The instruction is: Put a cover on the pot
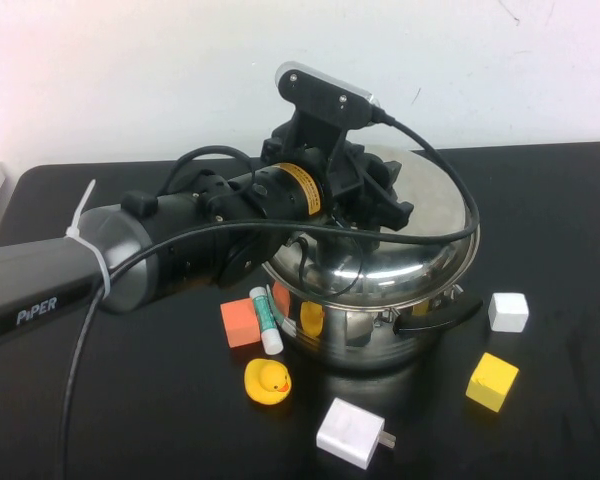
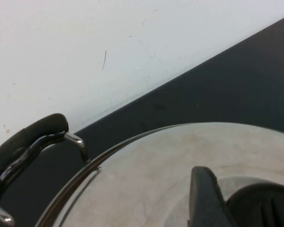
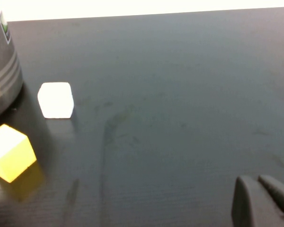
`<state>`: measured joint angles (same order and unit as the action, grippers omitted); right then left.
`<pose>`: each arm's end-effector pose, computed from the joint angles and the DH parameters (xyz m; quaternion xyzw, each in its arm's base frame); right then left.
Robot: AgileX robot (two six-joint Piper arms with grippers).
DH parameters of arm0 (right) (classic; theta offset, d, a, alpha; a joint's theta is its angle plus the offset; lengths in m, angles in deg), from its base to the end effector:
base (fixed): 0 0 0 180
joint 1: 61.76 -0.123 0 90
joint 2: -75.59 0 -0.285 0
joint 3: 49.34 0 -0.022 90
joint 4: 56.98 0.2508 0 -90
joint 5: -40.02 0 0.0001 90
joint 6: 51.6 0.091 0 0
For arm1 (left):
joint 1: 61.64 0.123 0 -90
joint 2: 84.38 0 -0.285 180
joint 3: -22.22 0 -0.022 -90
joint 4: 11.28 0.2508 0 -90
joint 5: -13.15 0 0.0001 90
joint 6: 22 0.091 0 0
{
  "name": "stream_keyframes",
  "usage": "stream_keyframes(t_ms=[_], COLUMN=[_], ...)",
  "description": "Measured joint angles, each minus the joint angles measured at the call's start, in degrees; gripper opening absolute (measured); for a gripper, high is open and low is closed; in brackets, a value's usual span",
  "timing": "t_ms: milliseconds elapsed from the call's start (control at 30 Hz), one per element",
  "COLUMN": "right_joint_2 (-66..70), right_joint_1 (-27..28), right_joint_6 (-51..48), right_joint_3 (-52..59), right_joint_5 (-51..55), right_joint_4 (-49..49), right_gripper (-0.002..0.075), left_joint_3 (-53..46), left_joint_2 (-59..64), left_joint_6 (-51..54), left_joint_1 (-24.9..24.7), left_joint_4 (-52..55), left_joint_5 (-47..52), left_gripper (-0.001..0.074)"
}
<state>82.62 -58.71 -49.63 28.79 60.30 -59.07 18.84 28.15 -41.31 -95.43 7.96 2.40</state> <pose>0.0527 -0.0040 0.1767 0.0251 0.7952 -0.0211 0.6054 0.3558 -0.2448 0.2717 0.2468 0.7580 -0.2007 0.5695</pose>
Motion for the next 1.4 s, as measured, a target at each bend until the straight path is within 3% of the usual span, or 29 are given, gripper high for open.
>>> stream_keyframes(t_ms=[100,267,467,533,633,767,867,1167,1400], right_joint_2=[0.0,0.0,0.0,0.0,0.0,0.0,0.0,0.0,0.0], right_joint_1=[0.0,0.0,0.0,0.0,0.0,0.0,0.0,0.0,0.0], right_joint_6=[0.0,0.0,0.0,0.0,0.0,0.0,0.0,0.0,0.0], right_joint_3=[0.0,0.0,0.0,0.0,0.0,0.0,0.0,0.0,0.0], right_joint_5=[0.0,0.0,0.0,0.0,0.0,0.0,0.0,0.0,0.0], right_joint_4=[0.0,0.0,0.0,0.0,0.0,0.0,0.0,0.0,0.0], right_gripper=[-0.0002,-0.0002,-0.0002,-0.0002,-0.0002,-0.0002,-0.0002,-0.0002,-0.0002], left_joint_3=[0.0,0.0,0.0,0.0,0.0,0.0,0.0,-1.1,-15.9], left_joint_2=[-0.4,-3.1,-9.7,-12.2,-17.2,-25.1,-31.1,-44.9,-57.8], left_joint_6=[1.4,5.8,10.9,12.5,14.9,16.3,16.1,0.2,-15.9], left_joint_1=[0.0,0.0,0.0,0.0,0.0,0.0,0.0,0.0,0.0], left_joint_4=[0.0,-0.1,-0.1,-0.1,-0.1,-0.1,-0.1,9.6,22.7], left_joint_5=[0.2,0.4,1.5,2.8,6.4,13.4,19.8,35.0,35.9], left_gripper=[0.0331,0.0443,0.0459,0.0437,0.0347,0.0125,0.0037,0.0001,0.0])
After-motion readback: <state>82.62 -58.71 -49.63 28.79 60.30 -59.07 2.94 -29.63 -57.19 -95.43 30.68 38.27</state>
